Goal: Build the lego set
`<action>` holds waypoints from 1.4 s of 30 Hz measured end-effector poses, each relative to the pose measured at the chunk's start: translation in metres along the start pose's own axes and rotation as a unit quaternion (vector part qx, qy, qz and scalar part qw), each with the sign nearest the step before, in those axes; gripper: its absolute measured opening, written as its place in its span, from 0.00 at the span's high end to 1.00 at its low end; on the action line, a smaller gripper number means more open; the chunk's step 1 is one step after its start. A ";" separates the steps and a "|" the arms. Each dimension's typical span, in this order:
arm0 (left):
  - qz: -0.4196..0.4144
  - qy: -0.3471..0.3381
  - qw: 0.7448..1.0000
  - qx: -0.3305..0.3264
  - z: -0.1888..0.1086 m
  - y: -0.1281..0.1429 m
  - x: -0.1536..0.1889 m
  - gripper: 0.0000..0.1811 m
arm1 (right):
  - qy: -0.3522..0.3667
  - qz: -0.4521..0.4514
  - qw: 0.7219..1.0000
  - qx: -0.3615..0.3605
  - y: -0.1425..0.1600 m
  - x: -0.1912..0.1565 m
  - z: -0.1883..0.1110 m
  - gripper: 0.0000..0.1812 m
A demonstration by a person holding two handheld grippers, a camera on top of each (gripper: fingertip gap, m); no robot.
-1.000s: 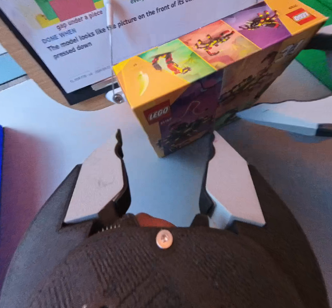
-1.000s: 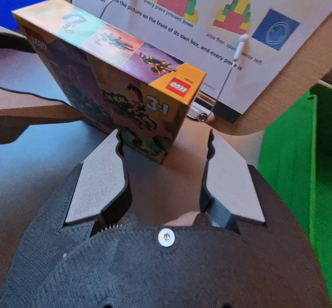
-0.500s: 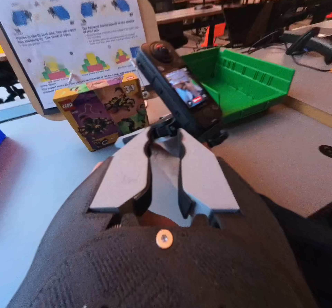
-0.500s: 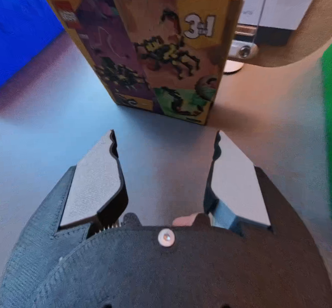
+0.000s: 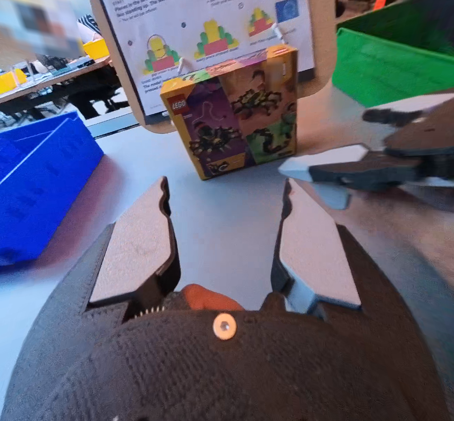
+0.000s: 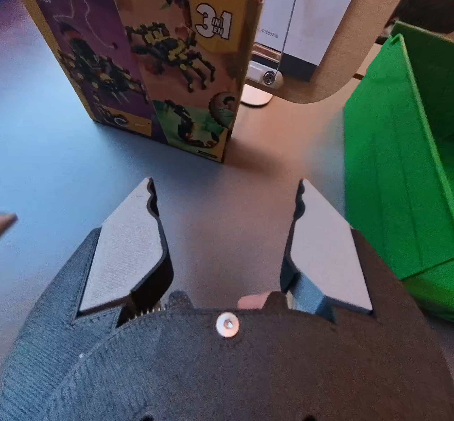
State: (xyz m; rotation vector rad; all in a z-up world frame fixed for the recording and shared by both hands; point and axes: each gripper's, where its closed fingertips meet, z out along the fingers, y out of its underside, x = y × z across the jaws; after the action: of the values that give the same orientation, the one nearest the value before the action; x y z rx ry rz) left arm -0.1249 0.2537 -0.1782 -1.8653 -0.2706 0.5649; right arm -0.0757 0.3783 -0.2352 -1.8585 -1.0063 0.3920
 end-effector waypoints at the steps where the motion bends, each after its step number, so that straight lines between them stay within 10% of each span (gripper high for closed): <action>1: 0.009 -0.013 1.000 -0.005 0.009 0.003 -0.012 0.50 | 0.004 -0.017 1.000 0.005 -0.001 0.005 -0.001 0.39; 13: 0.094 -0.053 0.992 -0.065 0.096 0.045 -0.074 0.48 | -0.008 -0.124 0.992 0.007 -0.015 -0.015 0.031 0.39; 42: 0.099 -0.034 0.993 -0.047 0.101 0.036 -0.051 0.43 | 0.013 -0.068 0.997 0.035 -0.017 -0.032 0.027 0.37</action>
State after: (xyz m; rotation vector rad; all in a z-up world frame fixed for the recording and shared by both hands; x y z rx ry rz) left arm -0.2228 0.3012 -0.2261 -1.9786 -0.1611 0.7637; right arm -0.1204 0.3723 -0.2391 -1.7164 -1.0806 0.3164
